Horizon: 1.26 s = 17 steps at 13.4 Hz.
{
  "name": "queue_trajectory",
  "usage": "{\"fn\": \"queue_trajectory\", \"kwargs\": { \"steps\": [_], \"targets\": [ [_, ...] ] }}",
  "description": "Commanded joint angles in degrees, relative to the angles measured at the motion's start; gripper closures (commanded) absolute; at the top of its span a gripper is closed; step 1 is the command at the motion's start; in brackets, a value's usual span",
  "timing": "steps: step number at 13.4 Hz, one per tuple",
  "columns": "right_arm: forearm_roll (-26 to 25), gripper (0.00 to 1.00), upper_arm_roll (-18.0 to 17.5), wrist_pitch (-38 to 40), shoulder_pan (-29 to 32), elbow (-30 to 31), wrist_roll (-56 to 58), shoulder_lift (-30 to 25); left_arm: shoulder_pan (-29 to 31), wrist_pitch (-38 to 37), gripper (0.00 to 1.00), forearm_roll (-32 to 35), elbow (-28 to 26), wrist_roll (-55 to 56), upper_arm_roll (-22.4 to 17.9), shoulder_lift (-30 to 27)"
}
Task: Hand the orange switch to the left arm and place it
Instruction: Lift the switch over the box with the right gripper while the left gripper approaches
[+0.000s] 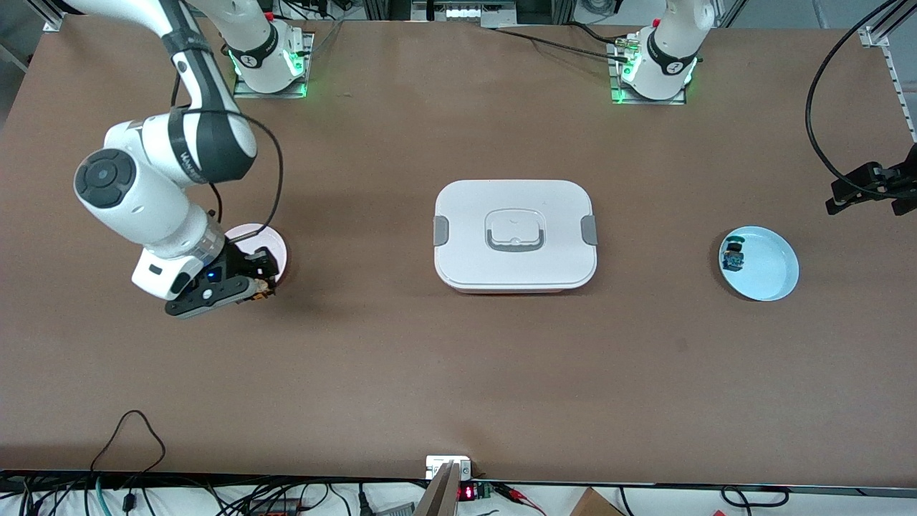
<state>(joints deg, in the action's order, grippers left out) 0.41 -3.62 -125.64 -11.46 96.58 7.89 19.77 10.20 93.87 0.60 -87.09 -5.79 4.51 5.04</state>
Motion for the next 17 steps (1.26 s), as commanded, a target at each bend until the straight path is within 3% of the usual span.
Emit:
{"fn": "queue_trajectory", "kwargs": {
  "steps": [1,8,13,17],
  "targets": [
    [1.3,0.98,-4.0,1.7,0.2,-3.2,1.7,-1.0,0.2,-0.4,0.0,0.8,1.8,-1.1,0.1,0.9],
    [12.4,0.99,-6.8,2.9,-2.2,-4.6,7.7,-5.7,0.2,-1.5,0.0,0.3,1.7,-0.9,-0.4,2.3],
    [23.1,1.0,-6.8,2.4,-6.1,-7.9,24.8,-6.1,0.3,-13.0,0.0,-1.0,2.4,-9.1,-0.4,1.8],
    [42.1,1.0,-6.8,2.2,-9.3,-9.6,36.6,-4.3,2.0,-21.2,0.0,-17.8,1.8,-8.5,-0.6,1.6]
  ]
}}
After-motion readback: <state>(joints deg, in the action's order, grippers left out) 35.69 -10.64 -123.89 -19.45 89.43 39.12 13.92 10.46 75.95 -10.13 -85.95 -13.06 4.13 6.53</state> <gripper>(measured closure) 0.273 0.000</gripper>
